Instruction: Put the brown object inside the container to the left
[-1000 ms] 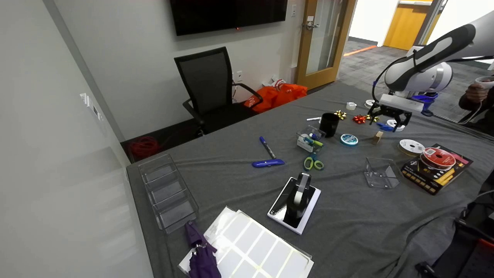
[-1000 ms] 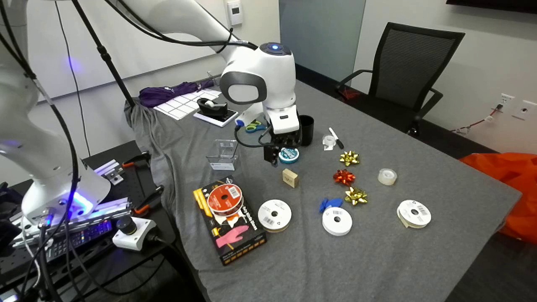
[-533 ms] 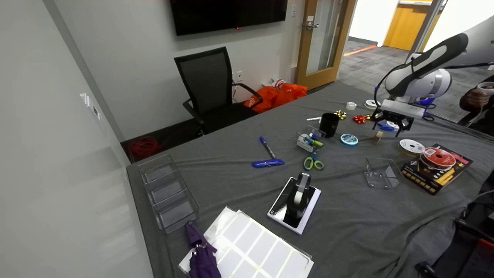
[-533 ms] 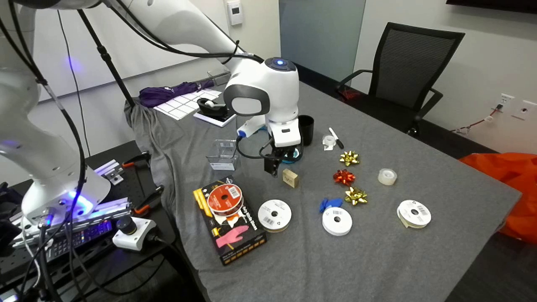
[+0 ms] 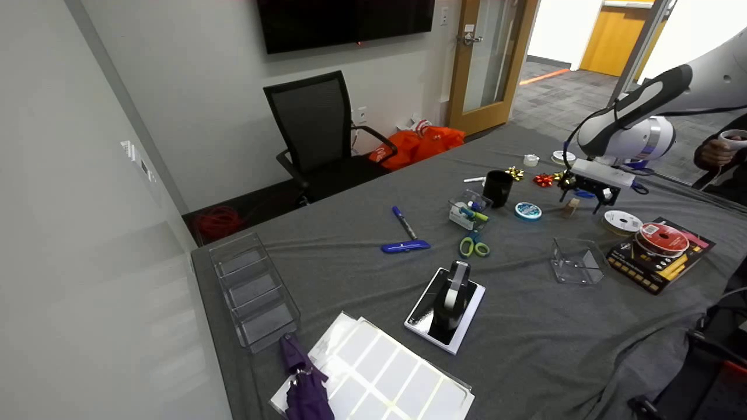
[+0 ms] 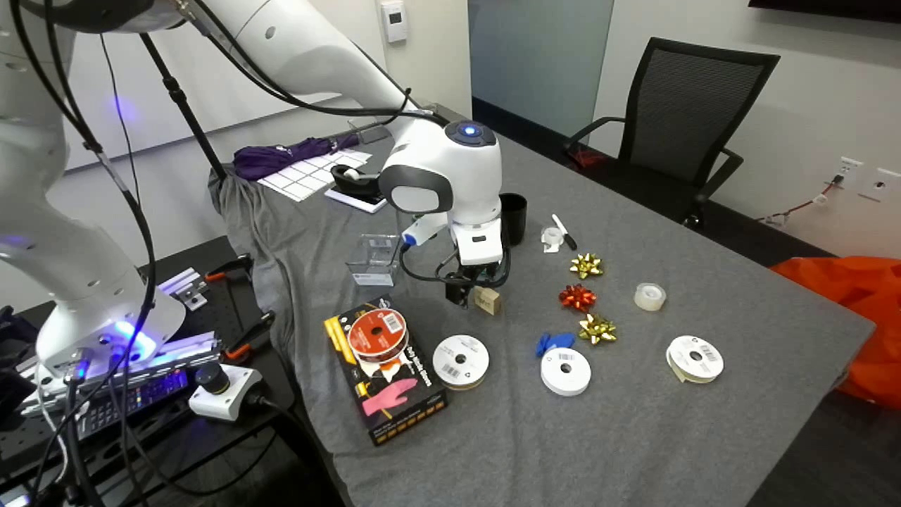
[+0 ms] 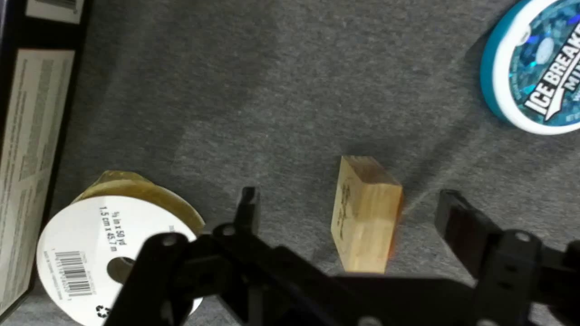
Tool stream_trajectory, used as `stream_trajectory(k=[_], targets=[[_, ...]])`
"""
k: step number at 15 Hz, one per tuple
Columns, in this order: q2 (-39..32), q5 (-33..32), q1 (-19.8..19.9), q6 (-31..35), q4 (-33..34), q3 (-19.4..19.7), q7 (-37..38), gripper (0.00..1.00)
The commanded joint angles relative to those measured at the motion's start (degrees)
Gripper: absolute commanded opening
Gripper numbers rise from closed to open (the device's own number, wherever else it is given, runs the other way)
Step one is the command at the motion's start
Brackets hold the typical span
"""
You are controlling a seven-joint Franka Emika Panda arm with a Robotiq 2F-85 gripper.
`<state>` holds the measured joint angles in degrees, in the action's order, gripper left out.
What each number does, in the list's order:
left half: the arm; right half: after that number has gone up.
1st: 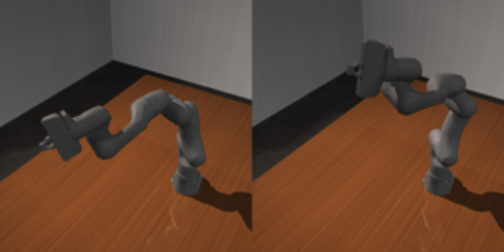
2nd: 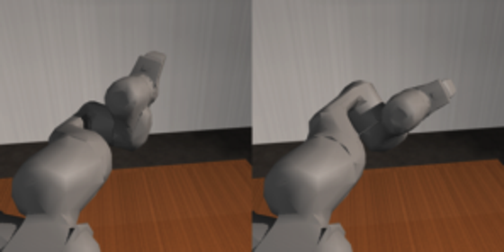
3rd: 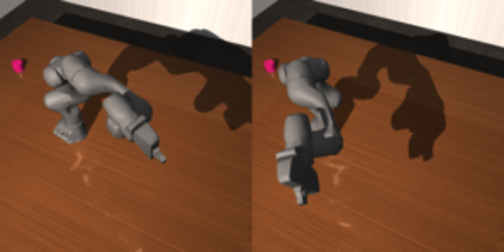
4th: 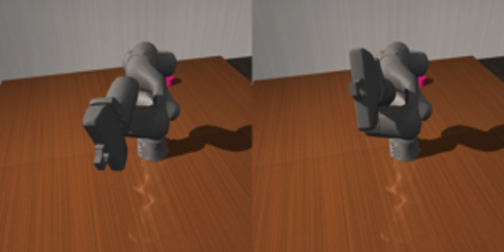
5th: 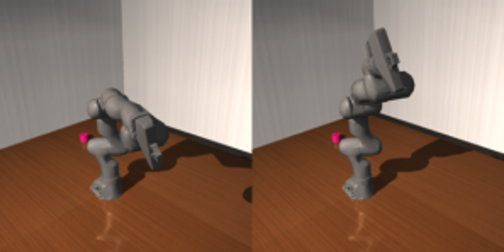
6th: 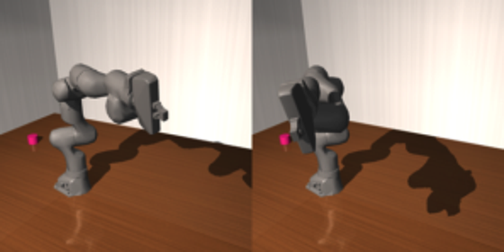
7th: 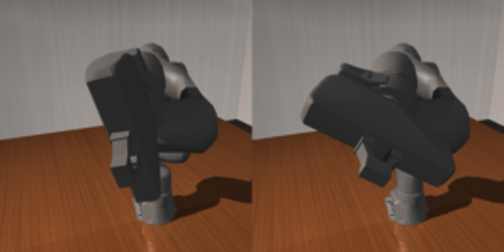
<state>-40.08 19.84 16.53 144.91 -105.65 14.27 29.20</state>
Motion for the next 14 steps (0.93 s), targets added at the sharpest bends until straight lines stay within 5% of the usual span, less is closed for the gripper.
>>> stream_trajectory(k=[1,3,7,13,14], targets=[[-1.81,3.22,1.68,1.84,1.61,-1.86,-1.80,1.00],[-2.47,3.81,1.62,2.45,2.06,-1.92,-1.72,0.72],[-3.03,4.09,1.45,2.76,2.46,-1.73,-1.40,0.43],[-2.88,4.15,1.80,2.32,2.68,-1.80,-1.84,0.04],[-2.34,4.16,1.91,2.15,2.36,-1.87,-2.14,0.07]])
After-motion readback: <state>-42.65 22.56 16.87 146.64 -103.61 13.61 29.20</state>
